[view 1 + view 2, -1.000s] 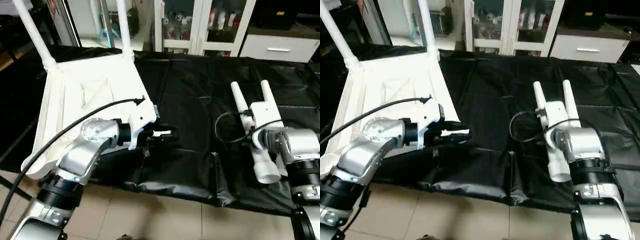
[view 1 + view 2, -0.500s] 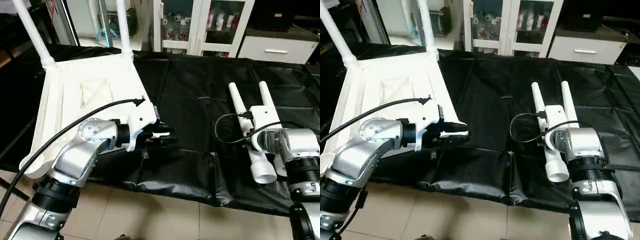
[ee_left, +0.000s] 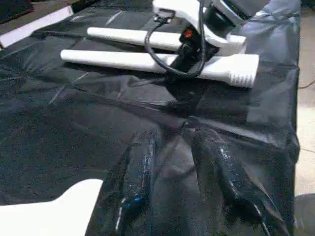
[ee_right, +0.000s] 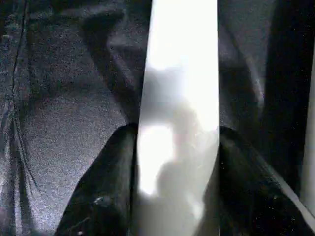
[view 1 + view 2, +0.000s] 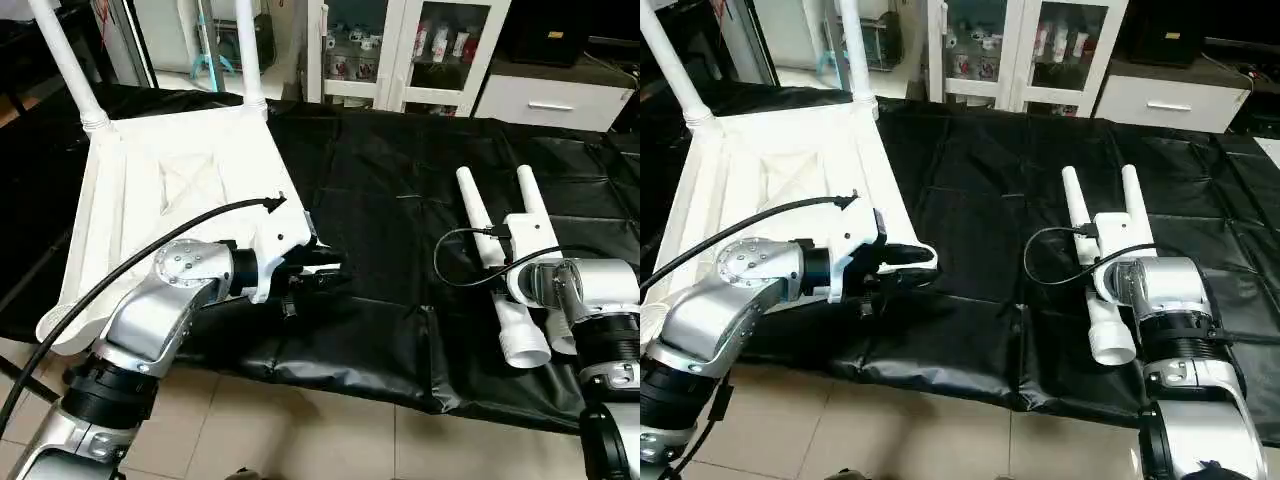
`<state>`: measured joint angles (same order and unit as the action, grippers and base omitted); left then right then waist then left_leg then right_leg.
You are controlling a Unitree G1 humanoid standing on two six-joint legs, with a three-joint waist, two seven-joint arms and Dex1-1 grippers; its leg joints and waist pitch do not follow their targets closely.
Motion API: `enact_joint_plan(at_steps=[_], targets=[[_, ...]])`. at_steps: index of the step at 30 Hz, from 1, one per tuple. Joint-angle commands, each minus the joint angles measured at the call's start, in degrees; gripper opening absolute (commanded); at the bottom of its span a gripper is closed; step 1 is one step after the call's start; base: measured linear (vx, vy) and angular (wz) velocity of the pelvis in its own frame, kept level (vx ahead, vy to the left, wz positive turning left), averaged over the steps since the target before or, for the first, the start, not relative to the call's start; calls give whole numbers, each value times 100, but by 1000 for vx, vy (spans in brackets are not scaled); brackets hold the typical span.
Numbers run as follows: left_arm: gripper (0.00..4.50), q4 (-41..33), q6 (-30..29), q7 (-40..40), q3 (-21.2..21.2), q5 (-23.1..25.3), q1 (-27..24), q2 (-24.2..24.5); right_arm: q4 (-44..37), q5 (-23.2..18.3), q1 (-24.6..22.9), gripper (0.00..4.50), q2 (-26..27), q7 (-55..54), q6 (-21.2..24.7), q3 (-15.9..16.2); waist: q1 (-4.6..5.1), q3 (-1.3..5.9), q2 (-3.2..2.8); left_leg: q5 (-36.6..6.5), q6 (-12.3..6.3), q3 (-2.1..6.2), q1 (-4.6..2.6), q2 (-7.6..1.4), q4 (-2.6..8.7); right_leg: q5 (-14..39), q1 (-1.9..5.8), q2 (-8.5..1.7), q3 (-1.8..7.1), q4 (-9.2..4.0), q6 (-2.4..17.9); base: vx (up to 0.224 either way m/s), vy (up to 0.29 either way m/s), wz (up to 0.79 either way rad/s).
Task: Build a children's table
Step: Pick table leg
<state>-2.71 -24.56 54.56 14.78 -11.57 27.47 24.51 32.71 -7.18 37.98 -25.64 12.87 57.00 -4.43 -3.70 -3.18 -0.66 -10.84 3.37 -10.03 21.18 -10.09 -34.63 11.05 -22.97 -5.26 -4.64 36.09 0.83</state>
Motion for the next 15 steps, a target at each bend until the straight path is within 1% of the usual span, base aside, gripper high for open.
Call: enact_joint_plan(at_steps=[1, 2, 4, 6, 7, 8, 9, 10, 11, 12, 13, 14, 15], targets=[[140, 8, 20, -68, -81, 48, 60, 11, -76, -41, 18, 198, -71, -21, 26, -155, -26, 408, 132, -505, -89, 31, -33, -227, 359, 618, 339, -311, 302, -386, 1270, 0, 0, 0], [140, 3, 3, -93, -105, 36, 57, 4, -124, -52, 16, 185, -53, -40, 36, -193, -31, 408, 115, -500, -79, 35, -35, -230, 361, 653, 335, -313, 301, -384, 1260, 0, 0, 0], [140, 3, -25, -149, -151, 20, 59, -13, -208, -86, 4, 181, -10, -70, 31, -261, -29, 409, 110, -483, -68, 37, -33, -229, 360, 623, 337, -310, 300, -379, 1258, 0, 0, 0], [140, 11, -38, -194, -174, 18, 63, -27, -267, -96, -9, 179, 7, -93, 18, -289, -29, 410, 117, -480, -71, 34, -36, -228, 358, 581, 337, -306, 303, -379, 1255, 0, 0, 0], [140, 25, -36, -221, -190, 22, 69, -32, -333, -123, -19, 178, 26, -98, -7, -326, -33, 413, 108, -454, -81, 37, -36, -227, 358, 548, 337, -304, 300, -372, 1260, 0, 0, 0], [140, 45, -6, -256, -211, 30, 78, -42, -429, -186, -25, 178, 49, -76, -4, -390, -32, 411, 119, -454, -96, 35, -34, -226, 358, 530, 338, -304, 303, -373, 1259, 0, 0, 0], [140, 94, 38, -413, -314, 15, 143, -113, -784, -580, -4, 178, 181, 67, -95, -800, -34, 414, 126, -445, -107, 36, -31, -227, 356, 517, 340, -305, 303, -370, 1259, 0, 0, 0], [140, 94, 38, -413, -314, 15, 143, -113, -784, -580, -4, 178, 181, 67, -95, -800, -32, 412, 165, -465, -141, 24, -25, -224, 357, 505, 349, -308, 314, -377, 1238, 0, 0, 0], [140, 102, -2, -550, -436, -65, 212, -199, -1107, -1096, 37, 178, 355, 273, -298, -1324, -44, 415, 148, -444, -172, 38, -20, -231, 359, 493, 354, -315, 313, -361, 1212, 0, 0, 0], [140, 102, -7, -556, -443, -71, 215, -204, -1122, -1125, 39, 178, 365, 284, -311, -1352, -40, 416, 184, -464, -202, 29, -18, -236, 359, 496, 355, -326, 320, -366, 1194, 0, 0, 0], [140, 66, -68, -634, -558, -179, 253, -280, -1268, -1582, 67, 178, 469, 568, -356, -1712, -56, 421, 156, -467, -212, 43, -36, -247, 359, 549, 338, -326, 308, -359, 1194, 0, 0, 0], [140, 36, -115, -684, -627, -253, 276, -331, -1343, -1862, 84, 178, 526, 759, -359, -1929, -73, 419, 199, -490, -272, 34, -40, -254, 358, 512, 342, -346, 316, -345, 1242, 0, 0, 0], [140, -41, -264, -840, -799, -447, 314, -497, -1396, -2230, 73, 178, 498, 1212, -144, -2072, -72, 418, 223, -436, -310, 25, -46, -257, 356, 450, 328, -318, 305, -346, 1281, 0, 0, 0]])
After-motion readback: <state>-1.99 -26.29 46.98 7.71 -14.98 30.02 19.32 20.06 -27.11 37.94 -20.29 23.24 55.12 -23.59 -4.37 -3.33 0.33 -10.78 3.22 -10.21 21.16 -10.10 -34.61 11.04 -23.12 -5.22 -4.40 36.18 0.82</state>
